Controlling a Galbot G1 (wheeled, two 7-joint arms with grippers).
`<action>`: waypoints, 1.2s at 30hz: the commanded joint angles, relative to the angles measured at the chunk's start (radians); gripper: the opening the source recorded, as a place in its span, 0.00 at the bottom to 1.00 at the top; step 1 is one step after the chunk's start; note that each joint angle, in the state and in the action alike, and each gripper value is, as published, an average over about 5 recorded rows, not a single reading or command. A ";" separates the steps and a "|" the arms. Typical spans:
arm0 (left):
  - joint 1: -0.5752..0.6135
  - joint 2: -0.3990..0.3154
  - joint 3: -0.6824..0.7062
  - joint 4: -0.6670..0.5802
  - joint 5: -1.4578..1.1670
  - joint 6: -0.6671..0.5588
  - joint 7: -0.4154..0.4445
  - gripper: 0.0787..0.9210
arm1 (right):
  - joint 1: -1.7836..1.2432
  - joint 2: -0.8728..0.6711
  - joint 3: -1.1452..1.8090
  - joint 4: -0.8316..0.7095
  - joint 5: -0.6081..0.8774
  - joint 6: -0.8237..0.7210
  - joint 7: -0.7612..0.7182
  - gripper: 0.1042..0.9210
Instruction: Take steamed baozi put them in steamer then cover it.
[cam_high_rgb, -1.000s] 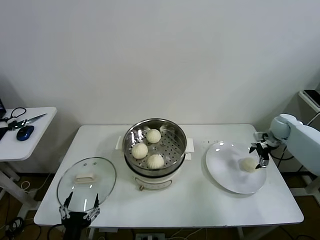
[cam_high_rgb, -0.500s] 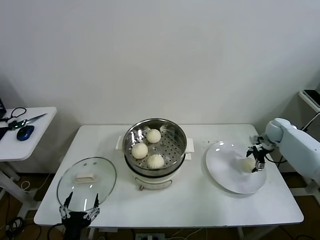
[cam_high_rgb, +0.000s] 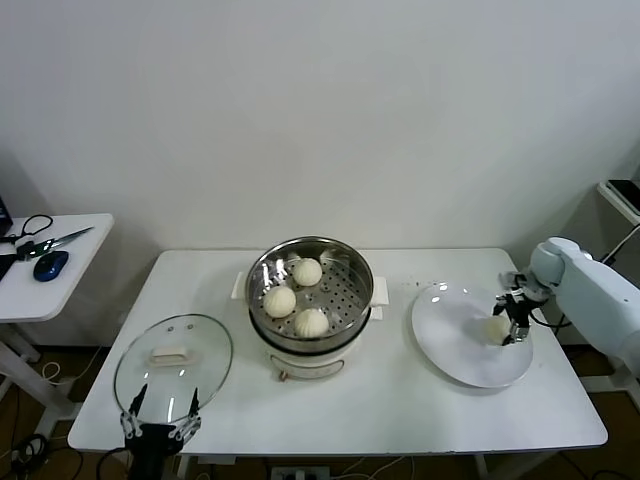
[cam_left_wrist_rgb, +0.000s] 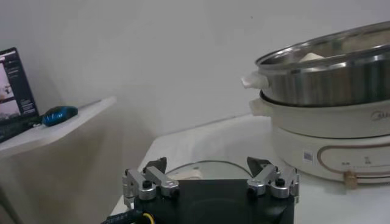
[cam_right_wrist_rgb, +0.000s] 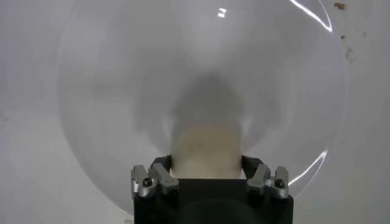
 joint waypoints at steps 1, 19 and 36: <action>0.002 0.000 0.004 -0.002 0.001 -0.002 0.000 0.88 | 0.120 -0.013 -0.116 0.059 0.137 -0.042 -0.009 0.76; -0.018 0.009 0.077 -0.028 0.021 0.000 0.009 0.88 | 0.768 0.240 -0.762 0.282 0.905 -0.305 0.081 0.74; -0.022 0.032 0.119 -0.038 0.005 -0.002 0.016 0.88 | 0.814 0.523 -1.041 0.400 1.179 -0.378 0.199 0.75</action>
